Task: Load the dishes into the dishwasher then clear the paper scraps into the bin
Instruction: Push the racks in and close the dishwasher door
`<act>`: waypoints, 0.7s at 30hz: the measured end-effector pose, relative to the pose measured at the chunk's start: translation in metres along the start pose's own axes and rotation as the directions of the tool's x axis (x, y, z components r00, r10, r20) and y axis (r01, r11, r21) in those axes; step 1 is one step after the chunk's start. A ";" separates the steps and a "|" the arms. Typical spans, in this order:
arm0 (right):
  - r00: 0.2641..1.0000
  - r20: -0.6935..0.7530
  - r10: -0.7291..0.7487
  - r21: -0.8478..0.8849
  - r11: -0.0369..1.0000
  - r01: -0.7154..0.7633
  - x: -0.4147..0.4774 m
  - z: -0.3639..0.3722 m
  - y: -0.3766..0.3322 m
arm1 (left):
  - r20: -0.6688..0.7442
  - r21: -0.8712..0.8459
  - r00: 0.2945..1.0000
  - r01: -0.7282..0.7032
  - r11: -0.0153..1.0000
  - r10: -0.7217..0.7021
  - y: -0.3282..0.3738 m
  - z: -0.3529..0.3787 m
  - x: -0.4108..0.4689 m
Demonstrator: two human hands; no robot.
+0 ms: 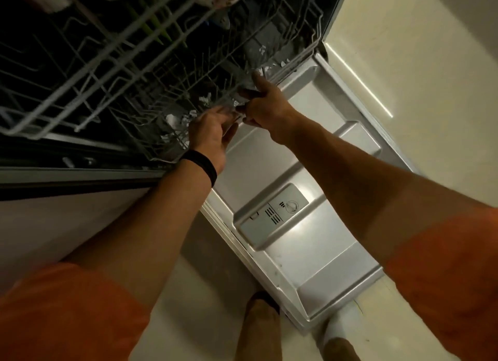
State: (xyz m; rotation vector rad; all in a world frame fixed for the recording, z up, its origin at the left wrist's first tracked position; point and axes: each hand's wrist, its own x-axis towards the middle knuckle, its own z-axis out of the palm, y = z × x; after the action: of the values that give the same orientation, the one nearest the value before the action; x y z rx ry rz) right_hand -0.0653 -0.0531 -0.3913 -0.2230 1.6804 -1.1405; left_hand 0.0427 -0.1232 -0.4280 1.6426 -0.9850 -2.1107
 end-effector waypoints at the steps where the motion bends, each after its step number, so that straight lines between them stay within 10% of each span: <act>1: 1.000 -0.002 -0.003 -0.003 1.000 0.003 0.005 0.004 -0.003 | 0.002 0.011 1.000 -0.004 1.000 0.004 0.005 -0.001 0.004; 21: 0.998 0.049 0.045 -0.041 0.998 -0.043 0.006 0.004 -0.011 | 0.001 0.073 1.000 -0.002 0.997 0.002 0.013 -0.009 0.003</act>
State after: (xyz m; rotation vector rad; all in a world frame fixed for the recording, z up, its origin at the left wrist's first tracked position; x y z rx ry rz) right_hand -0.0687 -0.0652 -0.3870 -0.2364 1.6570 -1.0609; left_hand 0.0484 -0.1377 -0.4222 1.6740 -1.0756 -2.0979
